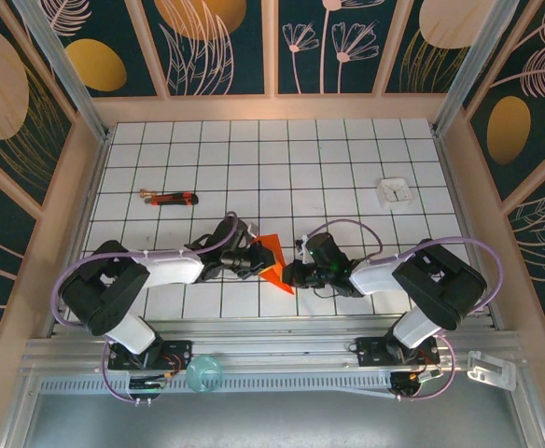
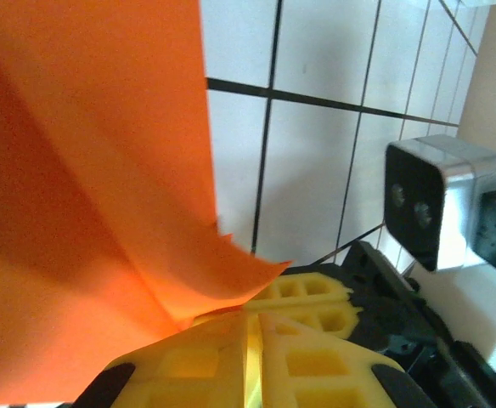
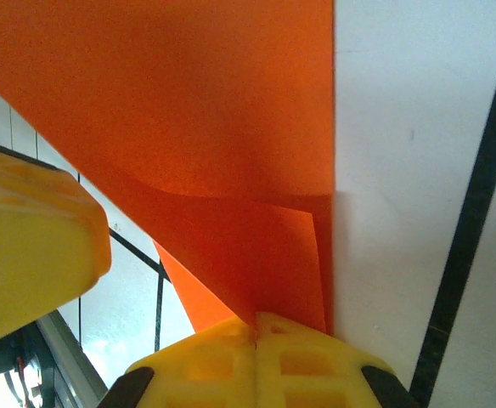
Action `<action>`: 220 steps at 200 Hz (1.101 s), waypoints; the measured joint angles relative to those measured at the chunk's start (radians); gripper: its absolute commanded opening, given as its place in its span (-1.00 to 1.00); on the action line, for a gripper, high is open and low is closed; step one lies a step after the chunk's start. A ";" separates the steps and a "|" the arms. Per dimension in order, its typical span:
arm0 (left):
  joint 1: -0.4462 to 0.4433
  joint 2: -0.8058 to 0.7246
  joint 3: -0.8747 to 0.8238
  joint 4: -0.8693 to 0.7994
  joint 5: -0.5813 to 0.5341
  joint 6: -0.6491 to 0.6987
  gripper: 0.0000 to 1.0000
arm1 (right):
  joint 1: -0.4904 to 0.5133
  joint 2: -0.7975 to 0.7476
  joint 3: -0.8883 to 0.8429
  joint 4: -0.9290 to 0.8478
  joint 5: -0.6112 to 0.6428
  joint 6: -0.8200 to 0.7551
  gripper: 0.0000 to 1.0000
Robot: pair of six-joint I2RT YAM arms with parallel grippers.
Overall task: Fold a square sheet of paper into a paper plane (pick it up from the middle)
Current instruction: Fourth fold the wing at the center of the table.
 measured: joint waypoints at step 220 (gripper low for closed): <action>0.047 -0.023 0.011 -0.024 0.042 0.075 -0.64 | -0.042 0.021 -0.044 0.109 -0.061 0.060 -1.00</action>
